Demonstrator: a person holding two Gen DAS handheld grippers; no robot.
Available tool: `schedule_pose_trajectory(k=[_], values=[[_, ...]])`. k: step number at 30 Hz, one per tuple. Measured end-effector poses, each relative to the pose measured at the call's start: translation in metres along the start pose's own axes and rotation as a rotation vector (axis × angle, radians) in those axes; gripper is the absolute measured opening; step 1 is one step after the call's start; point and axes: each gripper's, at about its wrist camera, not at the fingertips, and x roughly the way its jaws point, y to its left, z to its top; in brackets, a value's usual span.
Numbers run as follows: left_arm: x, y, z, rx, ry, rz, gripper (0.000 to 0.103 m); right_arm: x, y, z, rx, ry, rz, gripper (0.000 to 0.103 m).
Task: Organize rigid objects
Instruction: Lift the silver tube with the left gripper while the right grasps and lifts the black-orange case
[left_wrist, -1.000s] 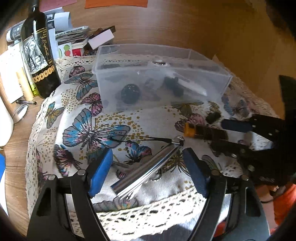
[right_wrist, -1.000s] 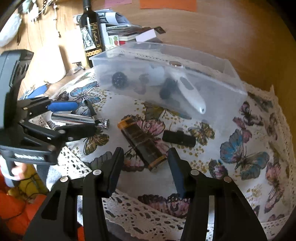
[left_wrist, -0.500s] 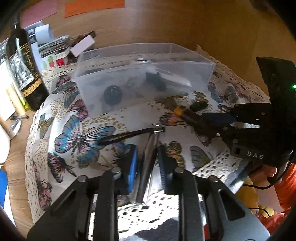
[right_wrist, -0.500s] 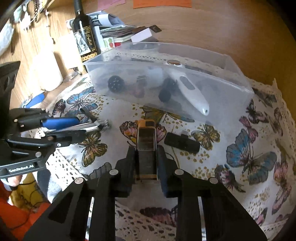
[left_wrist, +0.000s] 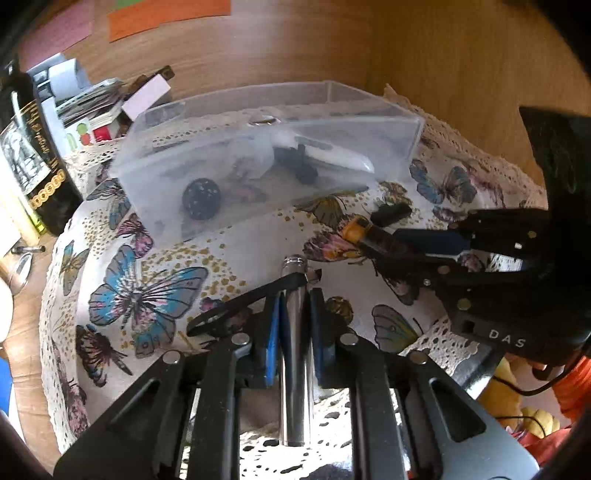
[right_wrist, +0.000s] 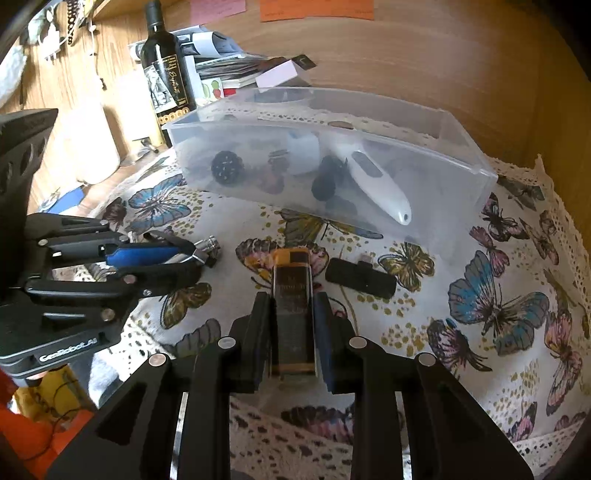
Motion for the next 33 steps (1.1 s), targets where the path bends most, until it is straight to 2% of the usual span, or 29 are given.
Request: schedule_pose_trajectory(k=[4, 19, 26, 33], values=[[-0.019, 0.01, 0.006, -0.035, -0.061, 0.015, 0.015, -0.007, -0.004, 0.004, 0.025, -0.028, 0.012, 0.022], [-0.082, 0.043, 0.056, -0.117, -0.298, 0.04, 0.015, -0.06, -0.014, 0.047, 0.065, -0.256, -0.016, 0.022], [-0.086, 0.057, 0.088, -0.118, -0.334, 0.07, 0.015, -0.068, -0.026, 0.073, 0.071, -0.319, -0.042, 0.022], [-0.069, 0.064, 0.117, -0.102, -0.334, 0.121, 0.015, -0.065, -0.039, 0.1, 0.07, -0.351, -0.076, 0.022]])
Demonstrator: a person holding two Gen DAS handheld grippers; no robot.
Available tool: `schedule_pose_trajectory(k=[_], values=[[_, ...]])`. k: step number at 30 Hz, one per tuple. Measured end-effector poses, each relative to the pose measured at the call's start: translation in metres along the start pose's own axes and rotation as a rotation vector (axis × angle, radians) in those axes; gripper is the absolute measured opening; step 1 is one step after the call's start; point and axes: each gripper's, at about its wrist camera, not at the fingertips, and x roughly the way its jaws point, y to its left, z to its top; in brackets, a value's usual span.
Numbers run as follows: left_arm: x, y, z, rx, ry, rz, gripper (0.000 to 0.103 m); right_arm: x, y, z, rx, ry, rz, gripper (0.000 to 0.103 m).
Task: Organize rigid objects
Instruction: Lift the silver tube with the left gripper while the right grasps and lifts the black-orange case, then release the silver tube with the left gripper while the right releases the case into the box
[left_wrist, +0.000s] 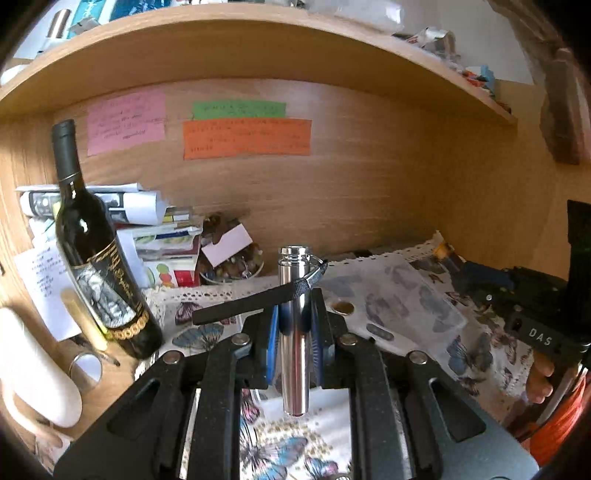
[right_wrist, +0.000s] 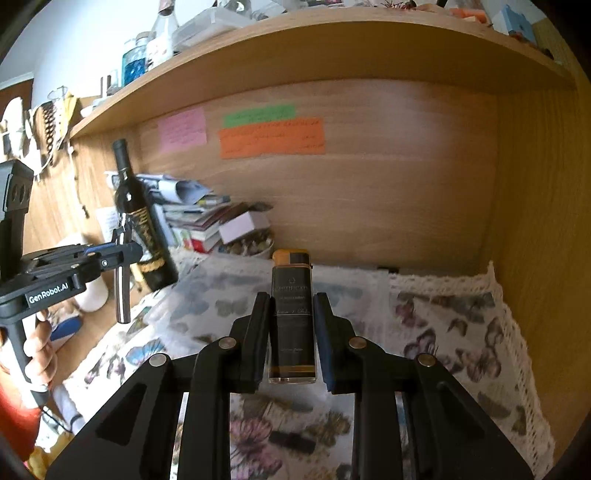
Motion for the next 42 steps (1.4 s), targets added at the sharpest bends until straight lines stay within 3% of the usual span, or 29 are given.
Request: schedule_pose_trajectory(k=[7, 13, 22, 26, 37, 42], values=[[0.049, 0.003, -0.003, 0.017, 0.061, 0.061, 0.015, 0.035, -0.01, -0.004, 0.004, 0.072, -0.027, 0.022], [0.09, 0.009, -0.013, 0.011, 0.169, 0.047, 0.015, 0.069, -0.019, -0.018, 0.005, 0.174, -0.067, 0.022], [0.112, -0.002, -0.024, 0.055, 0.229, 0.05, 0.015, 0.09, -0.02, -0.028, -0.019, 0.234, -0.083, 0.022], [0.114, -0.006, -0.026, 0.065, 0.236, 0.051, 0.015, 0.093, -0.021, -0.029, -0.028, 0.239, -0.101, 0.022], [0.088, -0.013, -0.021, 0.07, 0.205, 0.014, 0.03, 0.074, -0.017, -0.02, -0.016, 0.2, -0.063, 0.028], [0.064, -0.014, -0.015, 0.064, 0.156, 0.007, 0.044, 0.048, -0.012, -0.011, -0.02, 0.136, -0.047, 0.037]])
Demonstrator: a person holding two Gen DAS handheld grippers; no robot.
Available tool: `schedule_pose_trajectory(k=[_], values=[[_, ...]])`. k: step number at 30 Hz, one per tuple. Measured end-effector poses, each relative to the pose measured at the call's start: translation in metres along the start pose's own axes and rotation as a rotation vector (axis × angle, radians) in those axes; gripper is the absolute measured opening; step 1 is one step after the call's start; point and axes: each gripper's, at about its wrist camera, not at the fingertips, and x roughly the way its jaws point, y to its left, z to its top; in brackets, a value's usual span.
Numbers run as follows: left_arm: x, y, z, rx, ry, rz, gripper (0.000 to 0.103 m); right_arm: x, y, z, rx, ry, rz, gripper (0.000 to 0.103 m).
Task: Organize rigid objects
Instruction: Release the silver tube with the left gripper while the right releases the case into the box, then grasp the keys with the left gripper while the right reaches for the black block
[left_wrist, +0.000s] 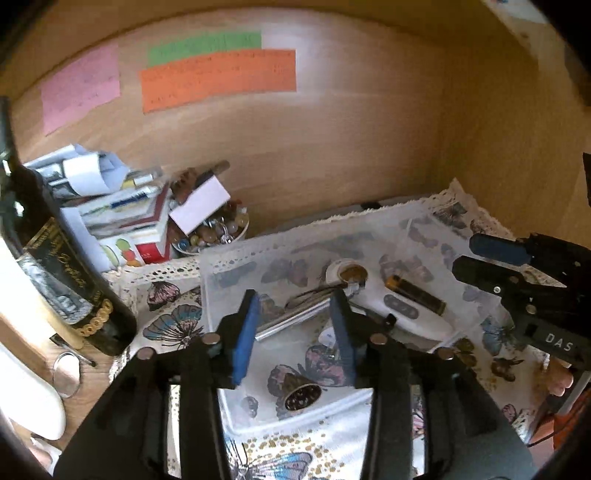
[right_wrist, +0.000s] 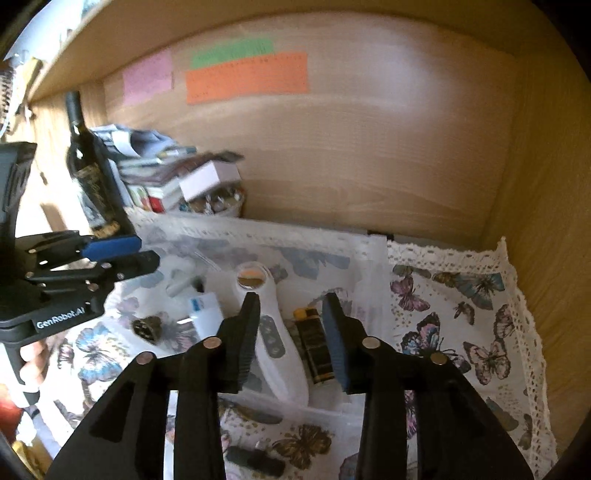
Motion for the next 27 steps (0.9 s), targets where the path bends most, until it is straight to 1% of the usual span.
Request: schedule_pose_trajectory(k=[4, 7, 9, 10, 12, 14, 17, 20, 24, 27], values=[[-0.024, -0.001, -0.002, -0.005, -0.048, 0.002, 0.055, -0.022, 0.006, 0.0, -0.006, -0.049, 0.008, 0.042], [-0.042, -0.001, -0.007, -0.011, -0.074, 0.007, 0.066, -0.039, 0.01, -0.003, -0.009, -0.083, 0.015, 0.046], [-0.052, -0.001, -0.013, -0.017, -0.086, 0.01, 0.075, -0.048, 0.012, -0.007, -0.007, -0.101, 0.019, 0.051], [-0.058, 0.0, -0.017, -0.021, -0.091, 0.012, 0.077, -0.054, 0.013, -0.01, -0.006, -0.109, 0.021, 0.052], [-0.067, 0.001, -0.026, -0.028, -0.096, 0.014, 0.087, -0.063, 0.014, -0.015, -0.006, -0.122, 0.021, 0.055], [-0.074, 0.003, -0.034, -0.036, -0.098, 0.018, 0.092, -0.07, 0.016, -0.021, -0.006, -0.126, 0.019, 0.057], [-0.079, 0.004, -0.051, -0.037, -0.081, 0.023, 0.094, -0.076, 0.017, -0.034, 0.0, -0.12, 0.015, 0.06], [-0.078, 0.003, -0.069, -0.034, -0.043, 0.024, 0.094, -0.077, 0.016, -0.048, 0.008, -0.098, 0.011, 0.061], [-0.068, 0.002, -0.094, -0.03, 0.029, 0.016, 0.094, -0.071, 0.011, -0.066, 0.027, -0.048, -0.003, 0.061], [-0.062, 0.001, -0.111, -0.031, 0.083, -0.006, 0.094, -0.065, 0.004, -0.081, 0.057, -0.003, -0.013, 0.063]])
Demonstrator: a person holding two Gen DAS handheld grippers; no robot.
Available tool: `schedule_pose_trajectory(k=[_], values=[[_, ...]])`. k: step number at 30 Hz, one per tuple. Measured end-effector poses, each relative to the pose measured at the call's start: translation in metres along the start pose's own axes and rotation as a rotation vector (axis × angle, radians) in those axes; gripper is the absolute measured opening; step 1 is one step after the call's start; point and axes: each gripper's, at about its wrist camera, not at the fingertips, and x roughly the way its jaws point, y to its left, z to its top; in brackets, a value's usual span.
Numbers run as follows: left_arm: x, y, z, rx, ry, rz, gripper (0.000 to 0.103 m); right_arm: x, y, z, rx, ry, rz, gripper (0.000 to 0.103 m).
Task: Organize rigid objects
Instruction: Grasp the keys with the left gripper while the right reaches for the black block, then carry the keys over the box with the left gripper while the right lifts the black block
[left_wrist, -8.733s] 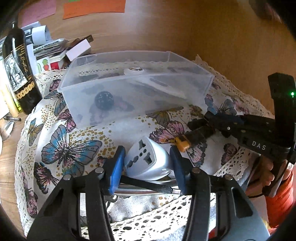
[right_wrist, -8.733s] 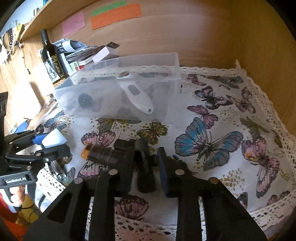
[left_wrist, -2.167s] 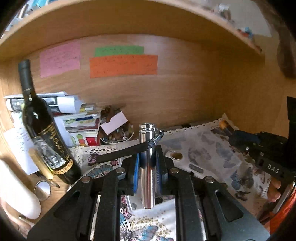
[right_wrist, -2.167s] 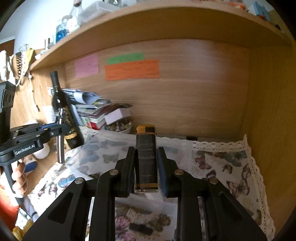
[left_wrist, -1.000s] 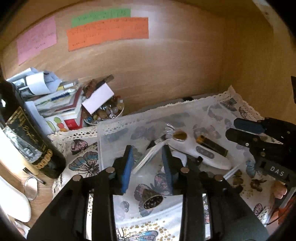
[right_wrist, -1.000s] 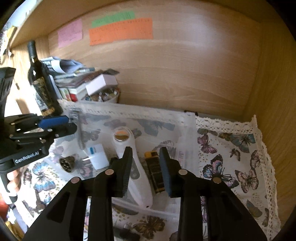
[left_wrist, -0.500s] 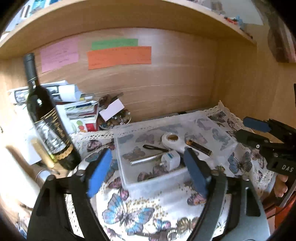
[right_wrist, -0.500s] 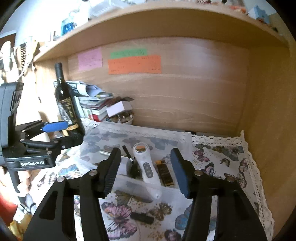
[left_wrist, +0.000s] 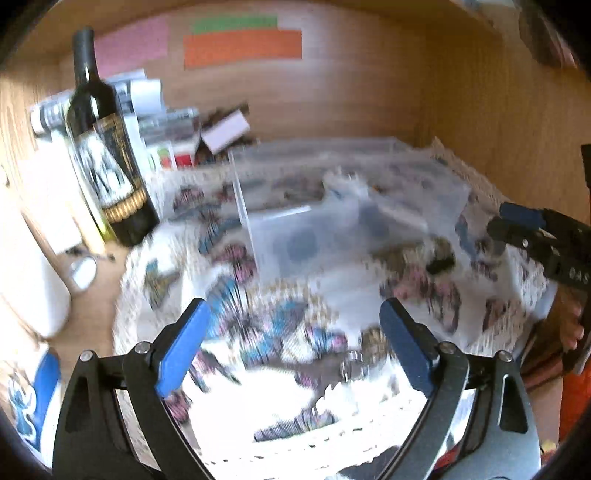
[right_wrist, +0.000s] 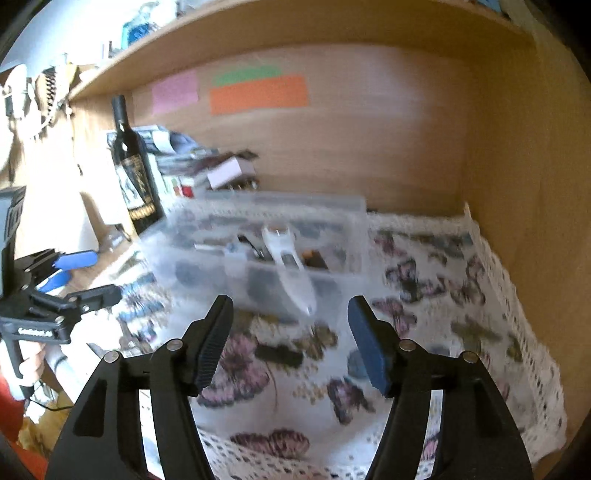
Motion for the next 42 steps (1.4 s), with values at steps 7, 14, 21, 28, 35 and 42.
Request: schedule_pose_trajectory(k=[7, 14, 21, 28, 35, 42], values=[[0.016, -0.003, -0.027, 0.004, 0.092, -0.027, 0.095, 0.016, -0.009, -0.022, 0.053, 0.092, 0.009, 0.063], [0.031, -0.004, -0.031, -0.018, 0.122, -0.041, 0.095, 0.037, 0.007, -0.024, 0.035, 0.155, 0.033, 0.073], [0.027, -0.015, -0.037, 0.028, 0.066, -0.035, 0.064, 0.068, 0.024, -0.017, -0.022, 0.213, -0.02, 0.078], [0.025, -0.008, -0.036, -0.005, 0.051, -0.07, 0.061, 0.075, 0.017, -0.021, 0.002, 0.248, -0.049, 0.056], [0.014, -0.003, -0.031, -0.034, 0.029, -0.072, 0.061, 0.073, 0.017, -0.02, -0.002, 0.233, -0.048, 0.042], [-0.006, 0.0, -0.014, -0.042, -0.035, -0.057, 0.061, 0.058, 0.02, -0.015, 0.012, 0.178, -0.021, 0.042]])
